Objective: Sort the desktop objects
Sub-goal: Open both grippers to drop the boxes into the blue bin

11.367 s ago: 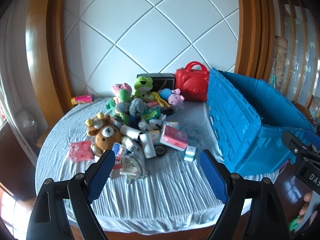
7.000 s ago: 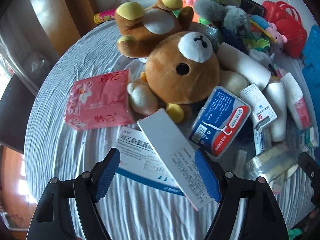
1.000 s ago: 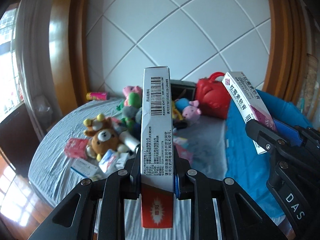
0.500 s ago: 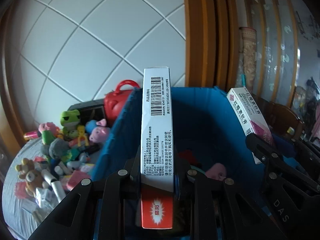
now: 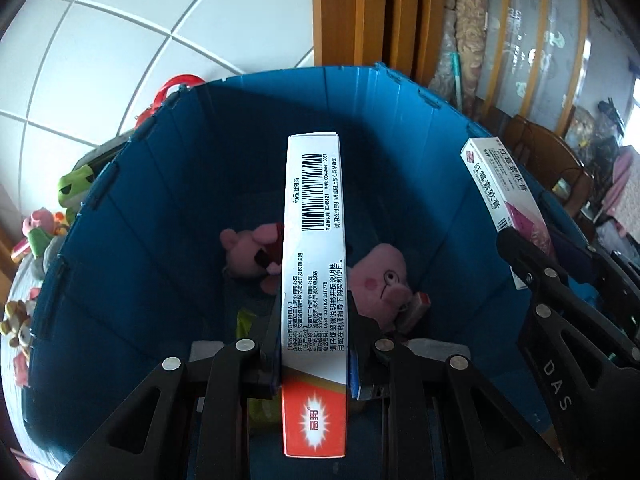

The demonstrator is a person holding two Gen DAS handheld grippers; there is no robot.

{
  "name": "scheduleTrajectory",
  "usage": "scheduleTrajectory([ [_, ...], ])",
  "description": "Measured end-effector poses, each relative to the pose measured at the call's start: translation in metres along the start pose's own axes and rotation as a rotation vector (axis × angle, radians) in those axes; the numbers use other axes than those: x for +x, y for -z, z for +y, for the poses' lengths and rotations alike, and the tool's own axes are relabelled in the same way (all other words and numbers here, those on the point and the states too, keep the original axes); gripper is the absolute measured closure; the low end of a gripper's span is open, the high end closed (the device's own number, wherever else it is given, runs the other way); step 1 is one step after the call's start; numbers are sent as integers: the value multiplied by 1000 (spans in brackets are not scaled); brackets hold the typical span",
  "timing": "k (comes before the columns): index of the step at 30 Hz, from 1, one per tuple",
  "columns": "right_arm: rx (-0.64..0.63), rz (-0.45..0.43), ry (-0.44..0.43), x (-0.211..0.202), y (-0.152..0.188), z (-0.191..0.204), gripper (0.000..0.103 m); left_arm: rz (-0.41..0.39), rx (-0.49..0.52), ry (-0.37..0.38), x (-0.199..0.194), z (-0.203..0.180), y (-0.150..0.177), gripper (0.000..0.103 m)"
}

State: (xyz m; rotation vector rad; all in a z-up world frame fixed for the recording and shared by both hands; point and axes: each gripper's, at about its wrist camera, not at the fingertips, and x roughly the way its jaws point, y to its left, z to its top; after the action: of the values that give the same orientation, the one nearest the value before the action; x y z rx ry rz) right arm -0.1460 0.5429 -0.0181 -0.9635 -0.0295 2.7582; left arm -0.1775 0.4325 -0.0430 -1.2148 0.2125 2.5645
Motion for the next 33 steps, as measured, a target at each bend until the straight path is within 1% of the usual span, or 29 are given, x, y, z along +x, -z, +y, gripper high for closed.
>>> scheduleTrajectory([
  [3, 3, 28, 11, 4, 6, -4, 75, 28, -1, -1, 1, -2, 0, 79],
  [5, 3, 38, 13, 7, 9, -8, 75, 26, 1, -8, -2, -4, 1, 74],
  [7, 4, 39, 15, 9, 11, -14, 75, 24, 1, -11, -5, -5, 2, 58],
  [9, 2, 44, 22, 9, 12, -18, 75, 14, 2, -16, -9, -7, 5, 51],
  [14, 0, 37, 17, 4, 15, -21, 75, 7, 6, -19, -10, -1, 5, 49],
  [20, 6, 7, 4, -14, 17, -16, 75, -11, 5, -21, -16, 4, 8, 48],
  [24, 6, -1, 8, -19, 16, -13, 75, -27, -1, -17, -23, 9, 10, 46],
  [33, 7, -10, 23, -29, 17, -4, 75, -60, 3, -10, -36, 19, 17, 46],
])
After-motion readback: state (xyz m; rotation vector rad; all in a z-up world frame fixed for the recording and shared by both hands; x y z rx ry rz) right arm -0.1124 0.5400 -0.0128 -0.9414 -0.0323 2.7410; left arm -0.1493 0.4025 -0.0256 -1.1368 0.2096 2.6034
